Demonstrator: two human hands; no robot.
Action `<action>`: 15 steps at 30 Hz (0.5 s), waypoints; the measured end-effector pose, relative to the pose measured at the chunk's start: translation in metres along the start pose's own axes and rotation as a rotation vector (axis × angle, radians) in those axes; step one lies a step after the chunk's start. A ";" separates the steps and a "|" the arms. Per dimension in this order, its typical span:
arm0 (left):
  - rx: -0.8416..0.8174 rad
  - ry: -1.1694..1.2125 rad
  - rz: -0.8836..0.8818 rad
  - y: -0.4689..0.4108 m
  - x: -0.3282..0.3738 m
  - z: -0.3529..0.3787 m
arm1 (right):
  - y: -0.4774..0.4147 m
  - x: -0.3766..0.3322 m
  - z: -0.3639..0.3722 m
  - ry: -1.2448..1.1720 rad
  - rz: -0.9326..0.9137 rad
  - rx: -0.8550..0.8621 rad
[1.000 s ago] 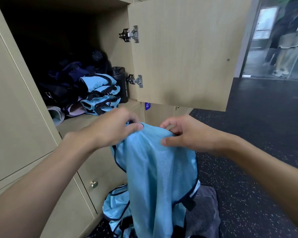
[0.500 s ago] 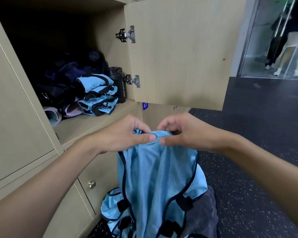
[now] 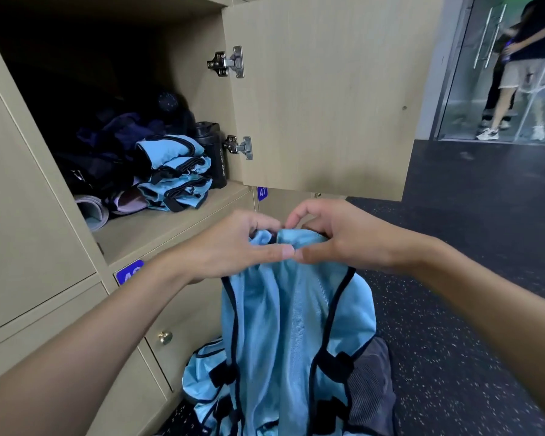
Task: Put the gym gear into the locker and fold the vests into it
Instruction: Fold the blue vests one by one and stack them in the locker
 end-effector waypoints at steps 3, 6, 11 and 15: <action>0.103 -0.030 -0.044 0.000 -0.004 -0.009 | 0.002 0.007 -0.007 -0.016 0.053 0.004; 0.273 -0.038 -0.125 0.003 -0.016 -0.031 | 0.008 0.011 -0.017 -0.012 0.110 0.017; 0.339 -0.162 -0.169 0.006 -0.019 -0.040 | 0.009 0.007 -0.032 0.023 0.040 0.137; 0.338 -0.185 -0.036 0.003 0.008 -0.022 | 0.005 0.000 -0.030 0.009 -0.023 0.189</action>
Point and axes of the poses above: each hand's wrist, its own y-axis away from the middle knuckle, its own z-axis out of the palm, x = y × z, the point moved 7 cm from there along -y, towards the middle knuckle, and after that the axes turned 9 degrees about -y, right-handed, at the moved point
